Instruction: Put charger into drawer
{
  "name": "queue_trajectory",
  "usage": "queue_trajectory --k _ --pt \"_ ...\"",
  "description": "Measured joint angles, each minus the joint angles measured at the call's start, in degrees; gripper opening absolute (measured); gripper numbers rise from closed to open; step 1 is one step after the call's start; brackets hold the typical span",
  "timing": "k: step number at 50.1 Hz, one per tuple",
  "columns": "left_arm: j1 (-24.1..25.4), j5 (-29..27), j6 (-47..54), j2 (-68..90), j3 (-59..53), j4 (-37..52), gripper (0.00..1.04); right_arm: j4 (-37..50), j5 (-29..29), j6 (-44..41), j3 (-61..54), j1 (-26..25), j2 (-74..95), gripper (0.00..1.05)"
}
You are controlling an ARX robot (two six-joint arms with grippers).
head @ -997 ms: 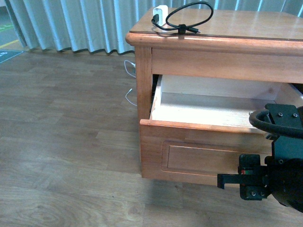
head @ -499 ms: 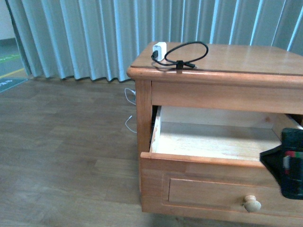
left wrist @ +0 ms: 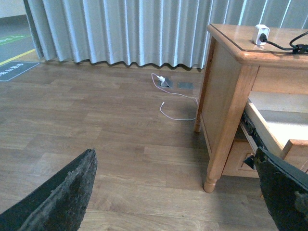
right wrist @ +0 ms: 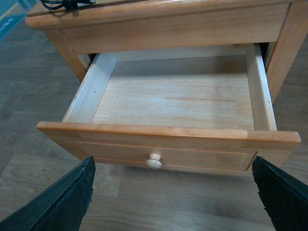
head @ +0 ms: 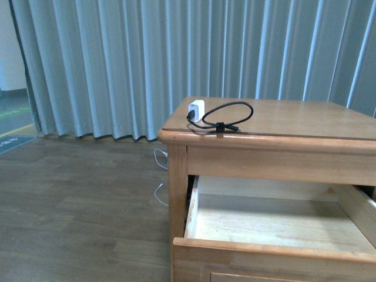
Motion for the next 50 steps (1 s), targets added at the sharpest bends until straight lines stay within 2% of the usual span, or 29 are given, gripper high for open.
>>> queue_trajectory --k 6,22,26,28,32,39,42,50 --pt "-0.02 0.00 0.00 0.00 0.00 0.00 0.99 -7.37 -5.35 0.24 -2.34 -4.52 -11.87 0.97" --pt "0.00 0.00 0.00 0.00 0.00 0.00 0.99 -7.56 -5.49 0.42 -2.75 -5.38 -14.88 0.97" --pt "-0.02 0.00 0.00 0.00 0.00 0.00 0.99 4.76 4.04 -3.48 -8.17 -2.99 -18.67 0.85" --pt "-0.02 -0.09 -0.02 0.00 0.00 0.00 0.99 9.94 6.69 -5.05 -10.88 -2.32 -20.41 0.77" --pt "0.00 0.00 0.00 0.00 0.00 0.00 0.99 14.12 7.98 -6.75 -13.35 -2.08 -22.71 0.63" --pt "0.00 0.00 0.00 0.00 0.00 0.00 0.99 13.86 7.96 -8.13 -16.50 -1.97 -25.49 0.38" --pt "0.00 0.00 -0.02 0.00 0.00 0.00 0.99 9.90 7.98 -8.26 -16.92 -1.92 -28.57 0.47" --pt "-0.02 0.00 0.00 0.00 0.00 0.00 0.99 9.22 7.96 -8.35 -17.05 -1.92 -30.84 0.75"
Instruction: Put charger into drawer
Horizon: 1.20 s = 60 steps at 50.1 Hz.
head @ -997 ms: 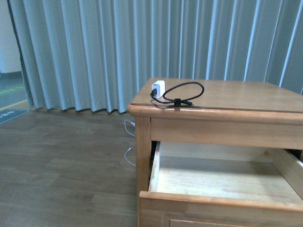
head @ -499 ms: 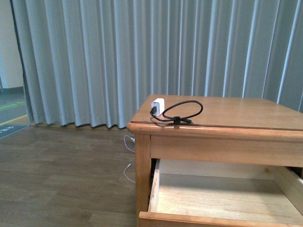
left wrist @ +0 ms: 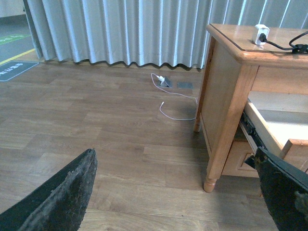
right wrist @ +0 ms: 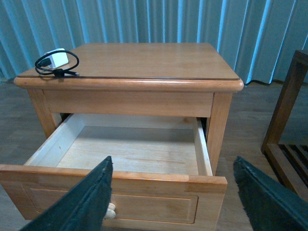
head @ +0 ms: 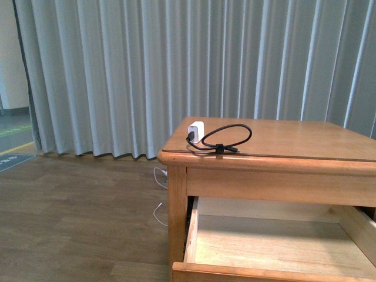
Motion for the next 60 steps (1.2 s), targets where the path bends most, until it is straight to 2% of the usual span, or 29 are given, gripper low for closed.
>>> queue_trajectory --k 7,10,54,56,57,60 --pt "0.00 0.00 0.00 0.00 0.00 0.00 0.99 0.00 0.02 0.00 0.00 0.00 -0.04 0.99" --pt "0.00 0.00 0.00 0.00 0.00 0.00 0.99 0.00 0.02 -0.02 0.00 0.00 -0.04 0.96" --pt "0.02 0.00 0.00 0.00 0.00 0.00 0.99 0.00 0.00 -0.04 0.00 0.00 -0.04 0.97" --pt "-0.79 -2.36 -1.07 0.15 -0.04 0.59 0.99 0.00 0.00 -0.04 0.00 0.00 -0.04 0.97" --pt "-2.40 -7.61 -2.75 0.76 -0.04 2.29 0.99 0.00 0.00 -0.04 0.00 0.00 -0.04 0.97" --pt "-5.60 -16.13 -6.25 2.82 -0.02 5.42 0.99 -0.02 0.02 -0.04 0.00 0.00 -0.04 0.97"
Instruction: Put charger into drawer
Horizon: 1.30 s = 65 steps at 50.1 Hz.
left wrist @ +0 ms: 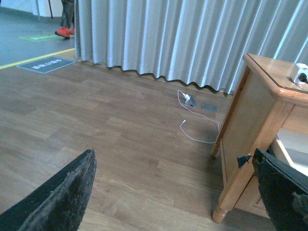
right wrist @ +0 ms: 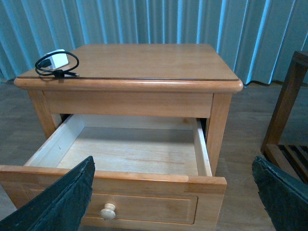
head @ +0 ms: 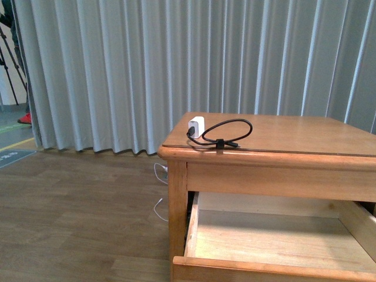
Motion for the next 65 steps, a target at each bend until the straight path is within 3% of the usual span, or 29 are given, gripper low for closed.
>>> queue_trajectory --k 6,18,26,44,65 --pt "-3.34 -3.43 -3.37 8.61 0.42 4.59 0.99 0.00 -0.02 0.00 0.00 0.00 0.00 0.97" --pt "-5.66 0.77 -4.63 32.44 10.49 15.47 0.99 0.00 -0.02 0.00 0.00 0.00 0.00 0.97" --pt "-7.39 3.32 -6.25 47.19 21.05 17.27 0.99 0.00 -0.02 0.00 0.00 0.00 0.00 0.97" --pt "-11.85 2.14 -7.39 82.03 59.87 11.26 0.99 0.00 -0.02 0.00 0.00 0.00 0.00 0.97" --pt "-17.11 -1.84 -9.16 108.56 89.13 2.91 0.99 0.00 -0.02 0.00 0.00 0.00 0.00 0.97"
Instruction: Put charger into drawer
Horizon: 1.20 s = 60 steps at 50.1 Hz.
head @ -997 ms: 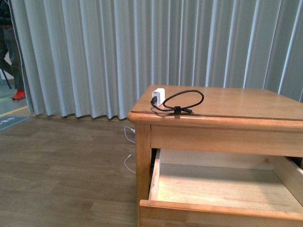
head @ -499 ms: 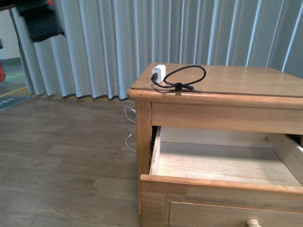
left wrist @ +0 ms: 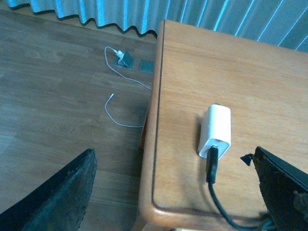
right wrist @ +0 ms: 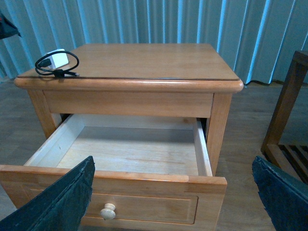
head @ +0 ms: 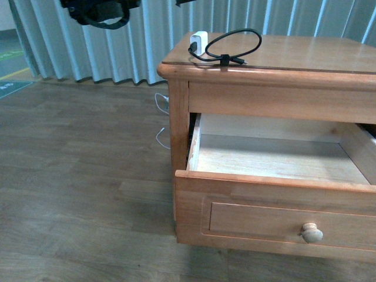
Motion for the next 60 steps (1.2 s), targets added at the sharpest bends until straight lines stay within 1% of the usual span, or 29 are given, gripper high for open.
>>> queue_trajectory --k 6,12,28,36,40,43,48,51,53,57,60 --pt "-1.51 -2.40 -0.37 7.02 9.07 -4.09 0.99 0.00 0.00 0.00 0.00 0.00 0.00 0.97" --pt "-2.36 -4.39 -0.55 12.63 15.87 -6.64 0.99 0.00 0.02 0.00 0.00 0.00 0.00 0.97" --pt "-3.52 -6.62 0.66 22.32 29.16 -11.87 0.98 0.00 0.00 0.00 0.00 0.00 0.00 0.97" --pt "-3.61 -6.99 1.88 24.74 32.76 -15.06 0.73 0.00 0.00 0.00 0.00 0.00 0.00 0.97" --pt "-3.61 -7.23 2.34 25.70 33.88 -16.24 0.62 0.00 0.00 0.00 0.00 0.00 0.00 0.97" --pt "-3.61 -7.41 2.78 26.49 34.64 -17.20 0.51 0.00 0.00 0.00 0.00 0.00 0.00 0.97" --pt "-3.61 -7.96 3.30 26.82 35.30 -17.46 0.33 0.00 0.00 0.00 0.00 0.00 0.00 0.97" --pt "-3.61 -7.98 3.39 26.82 35.28 -17.25 0.26 0.00 0.00 0.00 0.00 0.00 0.00 0.97" --pt "-3.61 -8.00 3.39 26.80 35.10 -16.79 0.24 0.00 0.00 0.00 0.00 0.00 0.00 0.97" --pt "-3.61 -7.82 3.56 25.99 33.29 -15.12 0.24 0.00 0.00 0.00 0.00 0.00 0.00 0.97" --pt "-3.76 -7.10 3.91 24.02 29.88 -12.83 0.24 0.00 0.00 0.00 0.00 0.00 0.00 0.97"
